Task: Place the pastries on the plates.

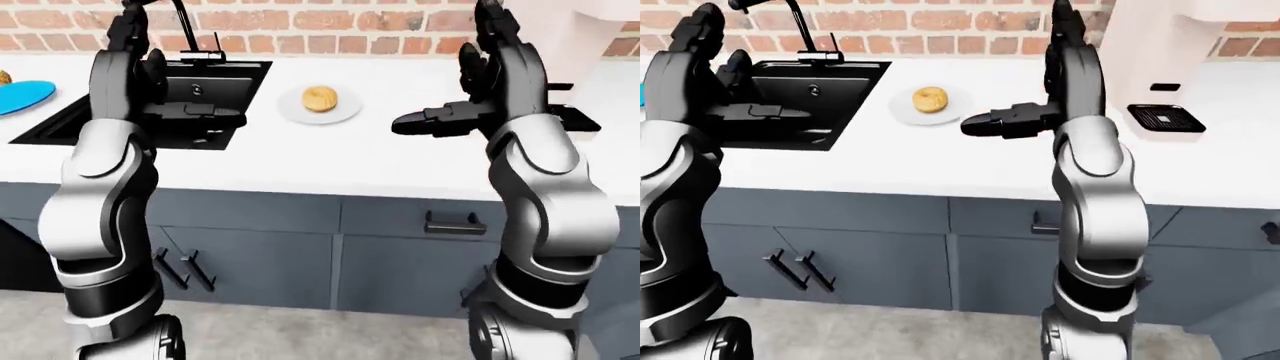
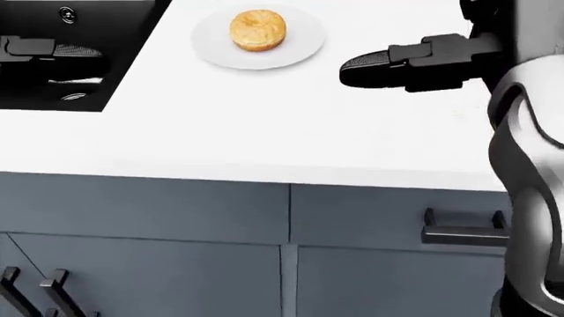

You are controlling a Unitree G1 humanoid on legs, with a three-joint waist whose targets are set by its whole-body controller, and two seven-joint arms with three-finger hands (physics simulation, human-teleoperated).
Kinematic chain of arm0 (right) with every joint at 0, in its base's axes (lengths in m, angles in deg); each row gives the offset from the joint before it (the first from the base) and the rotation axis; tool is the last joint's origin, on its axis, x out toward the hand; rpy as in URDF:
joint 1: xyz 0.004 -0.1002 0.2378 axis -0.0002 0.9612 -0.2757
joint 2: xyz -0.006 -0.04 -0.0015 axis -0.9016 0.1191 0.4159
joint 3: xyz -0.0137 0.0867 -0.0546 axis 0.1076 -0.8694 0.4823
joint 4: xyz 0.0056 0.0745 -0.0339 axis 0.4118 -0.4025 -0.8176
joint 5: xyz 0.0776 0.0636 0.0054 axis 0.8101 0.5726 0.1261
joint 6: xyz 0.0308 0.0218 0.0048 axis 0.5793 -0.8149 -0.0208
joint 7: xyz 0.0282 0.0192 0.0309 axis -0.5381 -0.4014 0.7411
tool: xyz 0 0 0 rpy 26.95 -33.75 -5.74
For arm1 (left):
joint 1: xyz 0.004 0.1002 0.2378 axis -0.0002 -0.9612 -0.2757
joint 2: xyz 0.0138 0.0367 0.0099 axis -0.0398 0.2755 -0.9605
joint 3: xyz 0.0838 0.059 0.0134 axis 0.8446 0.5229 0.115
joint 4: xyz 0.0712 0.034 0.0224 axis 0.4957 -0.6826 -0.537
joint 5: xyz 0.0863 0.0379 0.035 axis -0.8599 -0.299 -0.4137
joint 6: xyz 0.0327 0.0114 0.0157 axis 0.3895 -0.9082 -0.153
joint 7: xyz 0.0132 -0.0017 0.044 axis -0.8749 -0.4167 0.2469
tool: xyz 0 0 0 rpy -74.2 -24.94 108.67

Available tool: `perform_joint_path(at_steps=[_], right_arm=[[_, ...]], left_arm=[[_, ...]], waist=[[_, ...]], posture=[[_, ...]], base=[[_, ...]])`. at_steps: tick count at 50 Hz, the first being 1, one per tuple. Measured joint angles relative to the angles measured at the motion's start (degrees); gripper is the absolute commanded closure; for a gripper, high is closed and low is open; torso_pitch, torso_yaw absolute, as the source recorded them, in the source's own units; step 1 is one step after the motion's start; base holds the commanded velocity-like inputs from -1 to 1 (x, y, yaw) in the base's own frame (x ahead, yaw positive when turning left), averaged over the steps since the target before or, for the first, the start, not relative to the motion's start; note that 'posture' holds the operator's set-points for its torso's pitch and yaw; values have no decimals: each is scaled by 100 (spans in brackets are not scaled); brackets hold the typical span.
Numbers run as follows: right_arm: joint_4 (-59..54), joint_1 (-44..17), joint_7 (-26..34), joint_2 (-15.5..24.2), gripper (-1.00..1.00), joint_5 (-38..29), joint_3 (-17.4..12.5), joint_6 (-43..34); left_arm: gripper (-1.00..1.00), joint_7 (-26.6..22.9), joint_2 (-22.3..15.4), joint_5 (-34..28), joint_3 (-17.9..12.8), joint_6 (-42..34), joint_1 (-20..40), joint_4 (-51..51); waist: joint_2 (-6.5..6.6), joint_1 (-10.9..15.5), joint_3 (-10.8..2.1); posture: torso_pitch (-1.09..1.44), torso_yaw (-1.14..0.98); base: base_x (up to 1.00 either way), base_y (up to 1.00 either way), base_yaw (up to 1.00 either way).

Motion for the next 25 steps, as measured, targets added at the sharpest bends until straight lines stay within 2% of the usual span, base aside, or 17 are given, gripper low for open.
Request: perform_joint_path(at_steps=[2, 7, 8, 9, 10, 12, 13, 15, 18, 25], right_arm=[[-35, 311, -142, -43, -100, 55, 75, 400], [-204, 858, -220, -111, -100, 33, 254, 975], [-187, 898, -215, -147, -100, 20, 250, 1016], [-128, 922, -224, -189, -100, 23, 220, 1051], [-65, 1001, -248, -195, -100, 23, 175, 1120], [28, 1160, -331, -217, -100, -25, 107, 1234], [59, 1191, -367, -237, -100, -60, 110, 1284], [137, 1202, -378, -242, -100, -127, 173, 1348], [259, 1240, -335, -300, -100, -143, 204, 1442], [380, 1429, -195, -358, -100, -184, 203, 1366]], left_arm=[[-100, 0, 7, 6, 8, 208, 18, -44], [-100, 26, 77, 65, 10, 430, -144, -169], [-100, 37, 82, 74, 14, 425, -187, -190], [-100, 47, 82, 87, 18, 404, -201, -202], [-100, 55, 143, 99, 38, 417, -250, -180], [-100, 28, 167, 144, 126, 492, -350, -220], [-100, 18, 158, 158, 130, 550, -375, -264], [-100, 26, 141, 144, 91, 698, -397, -295], [-100, 86, 143, 130, 13, 866, -448, -148], [-100, 108, 199, 130, 85, 983, -608, -123]], waist=[[-119, 13, 40], [-509, 122, 272], [-627, 117, 267], [-802, 86, 230], [-816, 34, 238], [-863, 21, 105], [-860, 14, 41], [-782, 3, 11], [-599, -40, 52], [-204, -150, 140]], posture=[[0, 0], [0, 0], [0, 0], [0, 0], [0, 0], [0, 0], [0, 0], [0, 0], [0, 0], [0, 0]], base=[[0, 0, 0], [0, 3, 0], [0, 42, 0], [0, 57, 0], [0, 59, 0], [0, 59, 0], [0, 59, 0], [0, 59, 0], [0, 60, 0], [0, 59, 0]])
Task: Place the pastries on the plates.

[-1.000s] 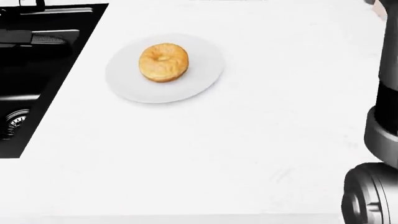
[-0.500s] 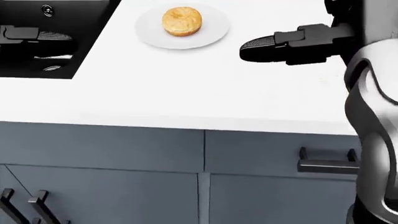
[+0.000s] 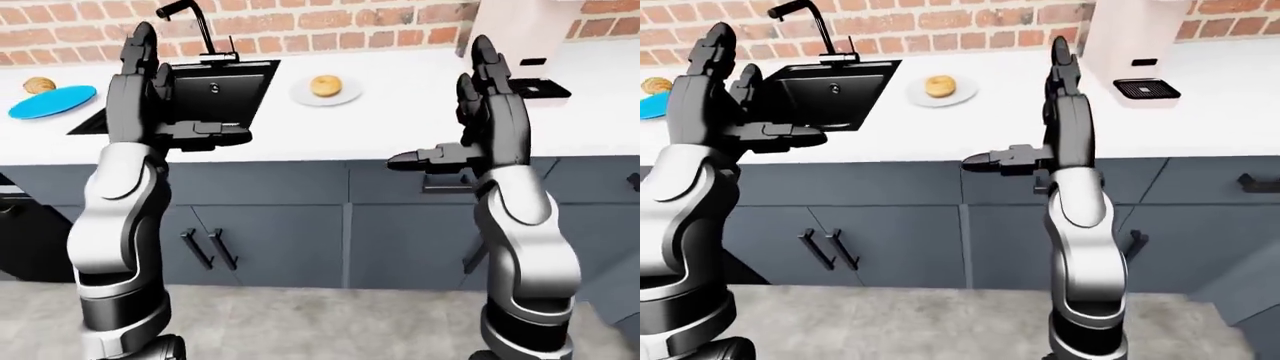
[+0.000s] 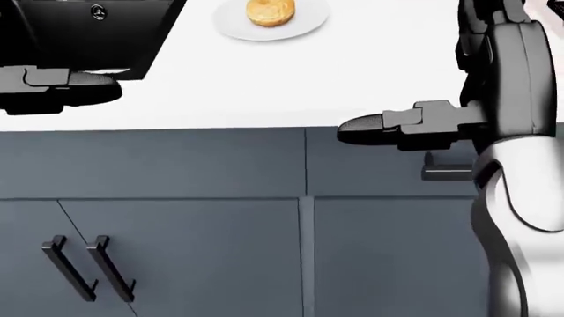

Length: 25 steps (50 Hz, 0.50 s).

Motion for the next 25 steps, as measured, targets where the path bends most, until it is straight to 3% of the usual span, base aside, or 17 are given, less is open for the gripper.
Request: perform_joint_path(at_steps=[3, 7, 11, 14, 17, 19, 22, 25], right_arm=[[144, -2, 37, -17, -100, 6, -13, -23], [202, 116, 107, -68, -100, 51, 134, -73], [262, 98, 93, -81, -100, 43, 78, -18], [295, 75, 72, -91, -100, 38, 74, 75], [241, 214, 60, -98, -100, 15, 55, 137], [153, 245, 55, -94, -100, 8, 19, 67], [206, 159, 71, -61, -100, -21, 41, 44], [398, 136, 126, -42, -100, -29, 35, 67]], left_arm=[[-100, 10, -35, -2, -25, -128, -4, 117], [-100, 35, -64, -69, -155, -124, -73, 63], [-100, 40, -73, -70, -151, -113, -32, 129], [-100, 41, -82, -68, -150, -100, -10, 159], [-100, 19, 3, -52, -46, -86, -95, 183], [-100, -18, 14, -24, 13, -146, -114, 116], [-100, -39, -28, -47, -9, -142, -15, 111], [-100, -59, -49, -89, -35, -41, 52, 187]], waist=[[323, 16, -76], [105, 70, -9], [-247, 77, 104], [-440, 80, 81], [-445, 44, 50], [-505, 81, -51], [-337, 14, -42], [60, -68, -34]], posture=[[0, 0], [0, 0], [0, 0], [0, 0], [0, 0], [0, 0], [0, 0], [0, 0]], base=[[1, 59, 0], [9, 61, 0], [22, 74, 0], [21, 74, 0], [23, 74, 0], [29, 74, 0], [36, 74, 0], [47, 73, 0]])
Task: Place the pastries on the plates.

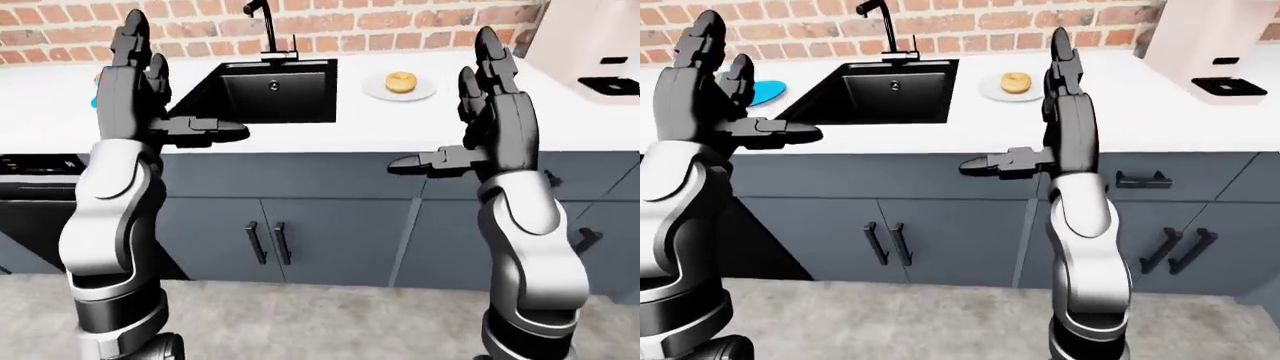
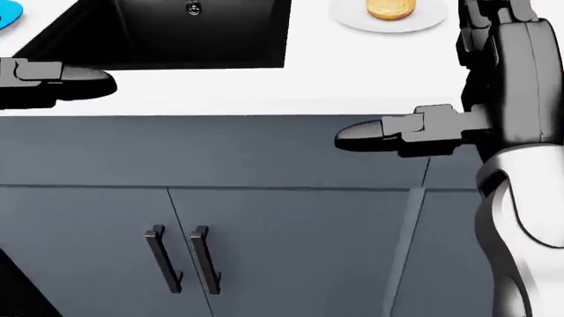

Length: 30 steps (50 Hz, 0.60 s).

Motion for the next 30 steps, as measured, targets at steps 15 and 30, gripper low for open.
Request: perform_joint_path(at_steps=[15, 30], right_arm=[[481, 79, 8, 60, -100, 170, -154, -265], [447, 143, -95, 70, -100, 330, -45, -637]], left_arm=[[-100, 60, -2, -69, -87, 116, 9, -60], [-100, 103, -146, -9, -238, 60, -97, -62]], waist=[[-426, 164, 112], [187, 336, 147]], posture=[[0, 0], [0, 0]], base=[[54, 74, 0], [32, 39, 0]])
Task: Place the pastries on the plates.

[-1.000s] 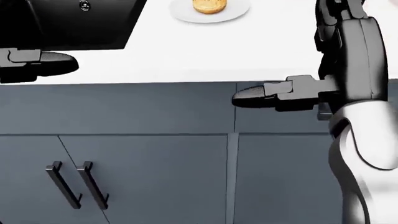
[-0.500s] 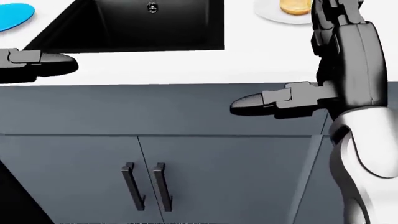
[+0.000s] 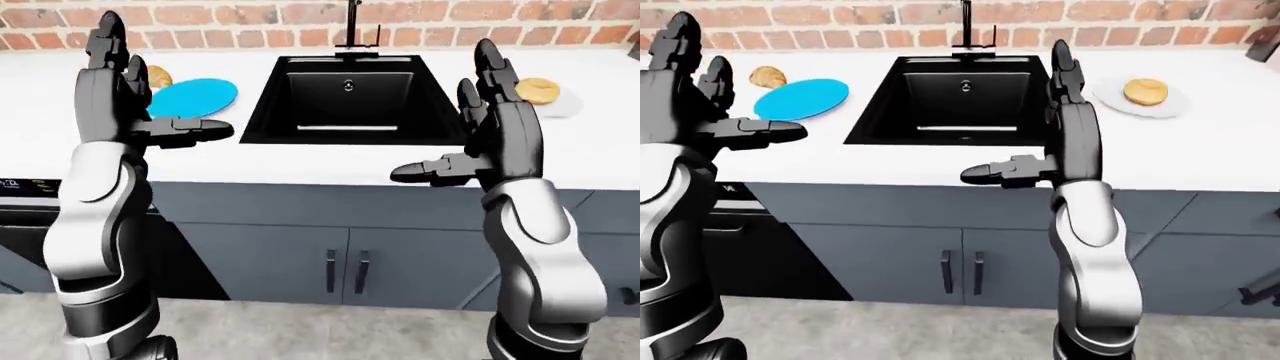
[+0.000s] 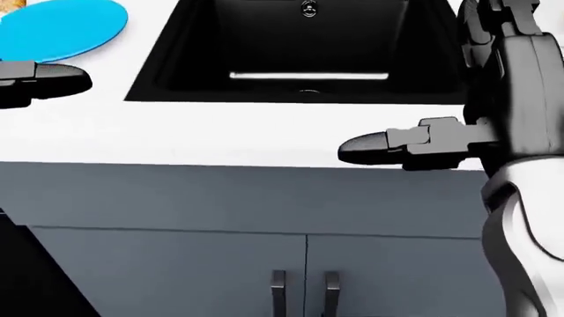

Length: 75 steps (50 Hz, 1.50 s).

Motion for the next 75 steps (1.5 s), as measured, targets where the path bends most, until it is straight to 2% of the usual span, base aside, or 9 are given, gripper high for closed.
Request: perform_joint_path(at_steps=[11, 14, 19, 24, 35, 41, 49, 56, 75], right_arm=[[331, 54, 18, 9, -100, -144, -58, 179], [247, 178, 3, -9, -100, -159, -122, 183], [162, 166, -53, 1, -100, -155, -207, 38], [363, 38, -92, -8, -100, -40, -226, 191], [392, 117, -159, 26, -100, 108, -196, 148], [316, 162, -254, 13, -100, 195, -327, 93], [312, 142, -256, 17, -100, 289, -225, 206], [177, 159, -188, 31, -100, 318, -124, 225], [308, 281, -282, -17, -100, 453, -218, 291]], left_arm=[[-100, -22, 17, -2, 38, -34, -8, 106], [-100, -31, 87, 2, 113, 27, -54, 100], [-100, -91, 90, 61, 191, -15, -48, 107], [-100, -39, 39, 7, 87, 82, 1, 192], [-100, -25, 57, -49, 62, -26, -52, 147], [-100, -127, 101, 19, 187, 17, -119, 110], [-100, -118, 47, -15, 127, 82, -70, 181], [-100, -87, 35, -71, 62, -30, -70, 117], [-100, -126, 57, -92, 79, -59, -130, 142]], waist=[[-637, 74, -205], [-369, 6, -54], [-604, -88, -226], [-63, -17, -223], [-880, -54, -153], [-756, -154, -283], [-9, -117, -250], [-294, -46, -204], [-303, -35, -44]], posture=[[0, 0], [0, 0], [0, 0], [0, 0], [0, 0], [0, 0], [0, 0], [0, 0], [0, 0]], base=[[0, 18, 0], [0, 27, 0], [0, 29, 0], [0, 14, 0], [0, 33, 0], [0, 73, 0], [0, 72, 0], [0, 50, 0], [12, 0, 0]])
